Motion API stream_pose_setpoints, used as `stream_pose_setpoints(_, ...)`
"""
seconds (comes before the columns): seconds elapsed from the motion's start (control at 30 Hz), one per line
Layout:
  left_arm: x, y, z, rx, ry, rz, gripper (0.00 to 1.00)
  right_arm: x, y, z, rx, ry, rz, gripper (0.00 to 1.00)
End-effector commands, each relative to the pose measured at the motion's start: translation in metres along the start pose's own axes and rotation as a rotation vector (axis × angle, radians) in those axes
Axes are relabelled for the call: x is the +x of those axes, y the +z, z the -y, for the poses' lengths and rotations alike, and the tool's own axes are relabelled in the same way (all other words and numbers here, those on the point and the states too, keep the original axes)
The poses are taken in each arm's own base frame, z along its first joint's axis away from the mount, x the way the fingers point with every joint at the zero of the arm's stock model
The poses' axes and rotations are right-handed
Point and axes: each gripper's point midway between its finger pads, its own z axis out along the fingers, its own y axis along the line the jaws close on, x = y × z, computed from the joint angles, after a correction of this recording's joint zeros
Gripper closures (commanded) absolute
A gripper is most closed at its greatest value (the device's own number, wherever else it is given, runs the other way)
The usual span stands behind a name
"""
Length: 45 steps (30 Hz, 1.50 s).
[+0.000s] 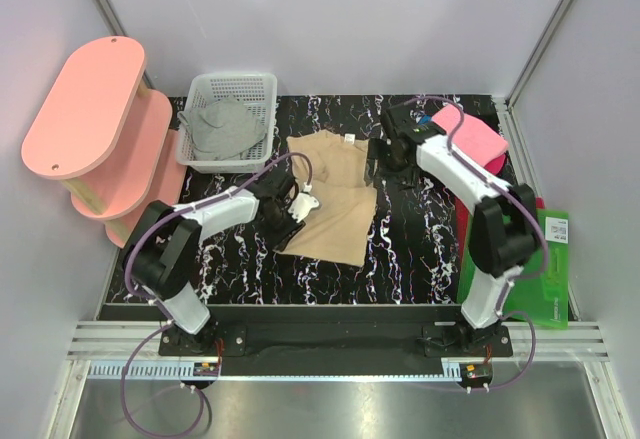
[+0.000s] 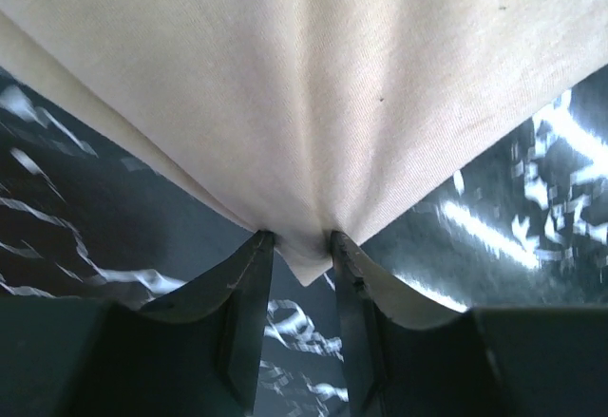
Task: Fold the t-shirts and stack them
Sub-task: Fold the folded rectangular tshirt in 1/3 of the way, then grab one side of the 2/3 rectangular tshirt with both arms
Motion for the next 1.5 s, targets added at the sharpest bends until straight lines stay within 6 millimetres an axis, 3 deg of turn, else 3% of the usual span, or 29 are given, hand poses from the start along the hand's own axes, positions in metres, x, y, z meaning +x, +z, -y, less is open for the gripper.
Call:
stream_pose_setpoints(0.0,0.046,-0.01,0.011,0.002,-0.004,-0.136,0.63,0.056,-0.046,-0.025,-0.135,0.047,-0.046,0.14)
stream_pose_setpoints(0.07,0.045,-0.015,0.012,0.0,-0.006,-0.13,0.63,0.082,-0.057,-0.035,-0.162,0.024,-0.058,0.14)
stream_pose_setpoints(0.1,0.045,-0.017,0.013,0.003,-0.006,-0.128,0.63,0.114,-0.052,-0.045,-0.184,0.01,-0.114,0.14)
stream_pose_setpoints(0.17,0.04,-0.022,0.013,0.002,-0.009,-0.115,0.63,0.143,-0.052,-0.054,-0.205,0.008,-0.155,0.14)
stream_pose_setpoints(0.2,0.038,-0.023,0.013,-0.001,-0.011,-0.11,0.63,0.168,-0.045,-0.059,-0.21,0.01,-0.198,0.14)
stream_pose_setpoints(0.3,0.029,-0.031,0.01,-0.017,-0.018,-0.088,0.63,0.197,-0.028,-0.06,-0.196,0.038,-0.235,0.15)
stream_pose_setpoints(0.4,0.019,-0.043,0.01,-0.028,-0.03,-0.05,0.6,0.214,-0.015,-0.059,-0.175,0.047,-0.266,0.16)
stream_pose_setpoints(0.53,0.016,-0.063,0.01,-0.065,-0.032,-0.003,0.51,0.221,-0.005,-0.056,-0.143,0.029,-0.27,0.2)
stream_pose_setpoints(0.6,0.019,-0.065,0.012,-0.068,-0.034,0.006,0.39,0.22,-0.002,-0.057,-0.139,0.031,-0.265,0.22)
stream_pose_setpoints(0.67,0.022,-0.065,0.015,-0.057,-0.034,0.01,0.35,0.221,0.003,-0.057,-0.129,0.031,-0.271,0.26)
stream_pose_setpoints(0.77,0.029,-0.056,0.017,-0.04,-0.039,-0.02,0.36,0.224,0.008,-0.062,-0.14,0.035,-0.294,0.37)
stream_pose_setpoints(1.1,0.042,-0.028,0.016,0.0,-0.052,-0.129,0.38,0.226,0.005,-0.065,-0.152,0.046,-0.304,0.58)
stream_pose_setpoints(1.47,0.038,-0.013,0.015,0.033,-0.075,-0.17,0.36,0.225,0.003,-0.068,-0.169,0.038,-0.312,0.65)
